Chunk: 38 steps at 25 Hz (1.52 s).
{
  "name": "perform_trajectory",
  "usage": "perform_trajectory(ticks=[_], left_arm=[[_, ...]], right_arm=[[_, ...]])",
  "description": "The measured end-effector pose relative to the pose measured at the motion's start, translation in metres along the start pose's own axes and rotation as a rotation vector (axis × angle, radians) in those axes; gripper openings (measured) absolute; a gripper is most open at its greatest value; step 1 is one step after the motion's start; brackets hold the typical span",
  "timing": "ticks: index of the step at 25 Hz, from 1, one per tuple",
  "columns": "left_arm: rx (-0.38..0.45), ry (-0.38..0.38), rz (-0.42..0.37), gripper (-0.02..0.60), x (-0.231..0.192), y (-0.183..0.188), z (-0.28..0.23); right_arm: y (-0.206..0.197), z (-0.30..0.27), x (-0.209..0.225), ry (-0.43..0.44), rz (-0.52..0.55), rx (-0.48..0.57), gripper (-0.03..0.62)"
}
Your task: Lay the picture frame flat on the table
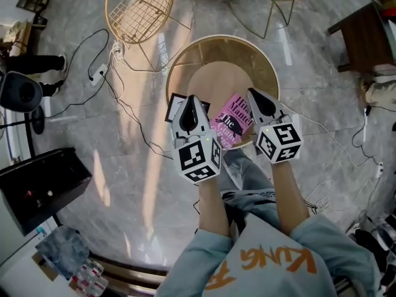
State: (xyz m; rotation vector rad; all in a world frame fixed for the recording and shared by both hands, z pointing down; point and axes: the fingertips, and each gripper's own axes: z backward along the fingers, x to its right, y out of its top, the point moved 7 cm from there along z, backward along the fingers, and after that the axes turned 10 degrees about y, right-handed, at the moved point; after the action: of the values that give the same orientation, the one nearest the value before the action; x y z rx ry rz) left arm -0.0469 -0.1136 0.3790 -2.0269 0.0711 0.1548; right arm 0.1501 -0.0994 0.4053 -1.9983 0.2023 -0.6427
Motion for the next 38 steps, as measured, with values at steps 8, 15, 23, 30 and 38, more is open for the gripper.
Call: perform_trajectory(ticks=[8, 15, 23, 30, 38], left_arm=[[0.223, -0.024, -0.036, 0.020, 0.019, 0.084, 0.039], [0.385, 0.029, -0.093, 0.020, 0.014, 0.148, 0.074], [0.432, 0.113, -0.121, 0.020, -0.014, 0.172, 0.110], [0.412, 0.130, -0.126, 0.020, -0.026, 0.172, 0.112], [0.416, 0.123, -0.117, 0.020, -0.025, 0.167, 0.117]], right_arm=[[0.090, 0.031, -0.012, 0.044, 0.146, 0.128, -0.003], [0.165, 0.028, -0.049, 0.164, 0.260, 0.258, -0.003], [0.189, 0.032, -0.088, 0.252, 0.344, 0.303, -0.003], [0.192, 0.027, -0.096, 0.263, 0.343, 0.312, -0.003], [0.182, 0.032, -0.091, 0.246, 0.321, 0.300, -0.003]])
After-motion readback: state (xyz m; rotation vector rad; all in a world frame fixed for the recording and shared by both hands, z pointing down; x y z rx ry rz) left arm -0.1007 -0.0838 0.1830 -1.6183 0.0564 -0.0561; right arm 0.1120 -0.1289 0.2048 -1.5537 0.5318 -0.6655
